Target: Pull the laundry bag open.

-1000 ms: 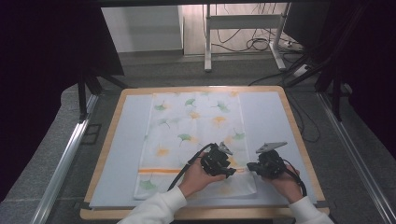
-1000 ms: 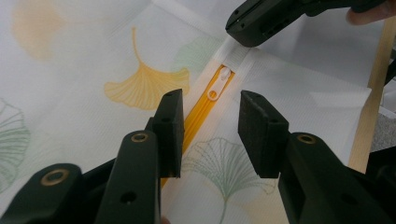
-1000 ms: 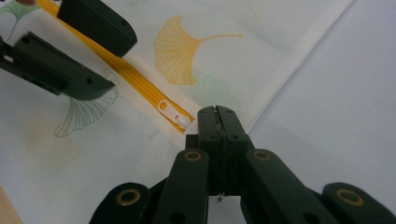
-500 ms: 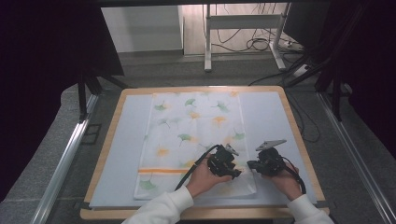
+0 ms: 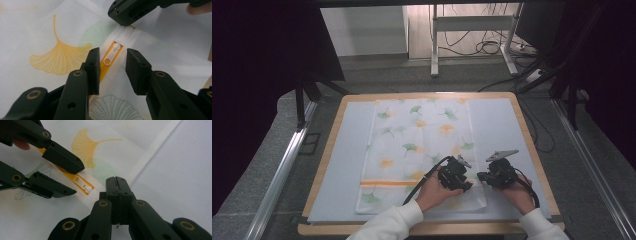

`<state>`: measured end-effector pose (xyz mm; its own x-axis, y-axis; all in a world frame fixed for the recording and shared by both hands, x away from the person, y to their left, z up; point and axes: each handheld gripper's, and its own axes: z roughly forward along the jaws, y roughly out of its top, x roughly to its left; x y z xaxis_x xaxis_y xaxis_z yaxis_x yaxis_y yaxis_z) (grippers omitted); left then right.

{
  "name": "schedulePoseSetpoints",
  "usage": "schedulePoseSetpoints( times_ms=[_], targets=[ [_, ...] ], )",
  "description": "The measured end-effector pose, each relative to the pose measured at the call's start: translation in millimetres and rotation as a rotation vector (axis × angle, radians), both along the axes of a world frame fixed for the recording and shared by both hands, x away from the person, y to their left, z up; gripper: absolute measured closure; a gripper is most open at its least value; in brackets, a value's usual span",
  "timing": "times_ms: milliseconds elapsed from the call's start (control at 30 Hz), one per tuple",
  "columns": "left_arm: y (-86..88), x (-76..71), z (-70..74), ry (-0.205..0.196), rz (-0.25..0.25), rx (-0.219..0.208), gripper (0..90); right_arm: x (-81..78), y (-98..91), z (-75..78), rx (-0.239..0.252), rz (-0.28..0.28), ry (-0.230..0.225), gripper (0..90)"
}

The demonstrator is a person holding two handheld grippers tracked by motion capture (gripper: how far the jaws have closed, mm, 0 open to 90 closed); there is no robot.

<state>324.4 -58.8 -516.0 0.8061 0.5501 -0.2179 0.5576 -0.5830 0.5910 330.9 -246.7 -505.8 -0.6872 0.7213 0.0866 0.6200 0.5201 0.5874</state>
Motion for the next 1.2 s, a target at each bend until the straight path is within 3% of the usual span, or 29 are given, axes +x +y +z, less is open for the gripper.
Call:
schedulePoseSetpoints(
  times_ms=[433, 833, 1100, 1200],
  targets=[
    [-7.2, -0.4, -0.8, -0.033, 0.003, 0.004, 73.0, 0.1, -0.4, -1.6, 0.002, -0.003, -0.001, 89.1],
    [-8.4, 3.8, -2.6, -0.023, 0.01, -0.024, 82.2, 0.3, -0.7, -2.0, 0.006, 0.0, 0.0, 89.2],
    [-10.8, -1.0, -1.5, -0.069, -0.007, 0.007, 83.4, 0.6, -0.8, -2.2, 0.005, -0.001, 0.0, 89.2],
    [-9.9, 0.1, -1.2, -0.061, -0.012, 0.008, 83.7, 0.6, -0.8, -2.3, 0.005, -0.001, -0.001, 89.2]
  ],
)
